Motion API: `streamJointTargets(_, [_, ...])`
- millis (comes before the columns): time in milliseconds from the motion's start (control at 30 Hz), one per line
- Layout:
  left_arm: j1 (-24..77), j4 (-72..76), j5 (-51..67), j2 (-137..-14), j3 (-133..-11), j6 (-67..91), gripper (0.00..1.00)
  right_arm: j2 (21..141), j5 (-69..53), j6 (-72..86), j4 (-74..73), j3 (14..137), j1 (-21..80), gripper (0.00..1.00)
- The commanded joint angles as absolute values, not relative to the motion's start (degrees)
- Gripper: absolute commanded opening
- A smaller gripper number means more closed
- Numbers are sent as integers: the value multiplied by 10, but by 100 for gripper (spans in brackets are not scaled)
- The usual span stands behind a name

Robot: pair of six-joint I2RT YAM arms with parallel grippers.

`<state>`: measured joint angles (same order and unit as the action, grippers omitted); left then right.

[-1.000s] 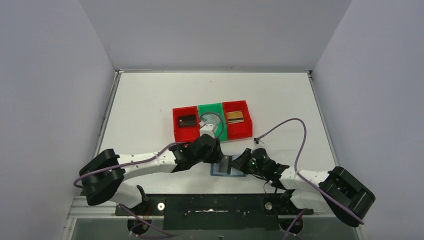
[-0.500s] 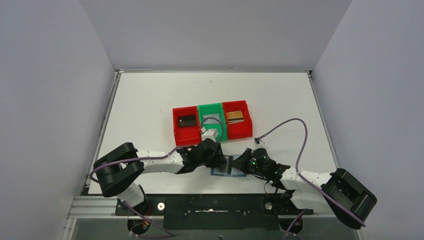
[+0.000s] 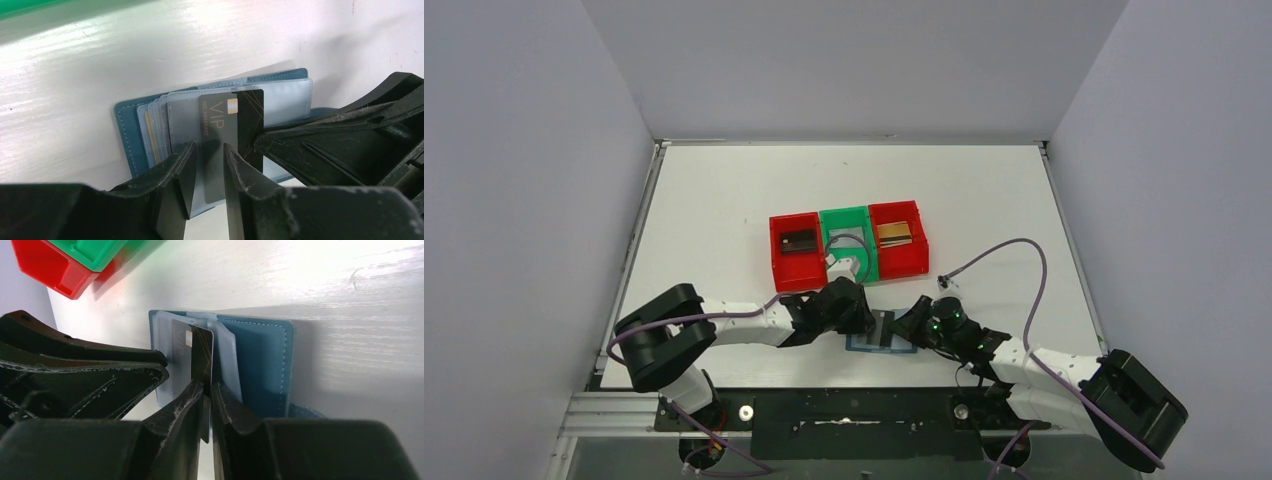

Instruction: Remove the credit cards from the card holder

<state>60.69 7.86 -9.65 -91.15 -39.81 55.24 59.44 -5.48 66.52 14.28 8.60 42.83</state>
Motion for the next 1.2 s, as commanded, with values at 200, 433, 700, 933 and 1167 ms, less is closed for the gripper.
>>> streamJointTargets(200, [611,-13,-113,-936,-402,535,22,606,2,708,203,53,421,38])
streamJointTargets(433, [611,-11,-115,-929,-398,537,21,597,-4,648,199,53,422,48])
streamJointTargets(700, [611,-10,-116,-925,-394,539,21,610,-53,658,194,62,421,44])
streamJointTargets(933, [611,-12,-119,-922,-394,538,20,644,-88,657,260,56,421,41])
streamJointTargets(1167, [611,-18,-121,-920,-395,538,20,651,-84,667,254,53,421,25])
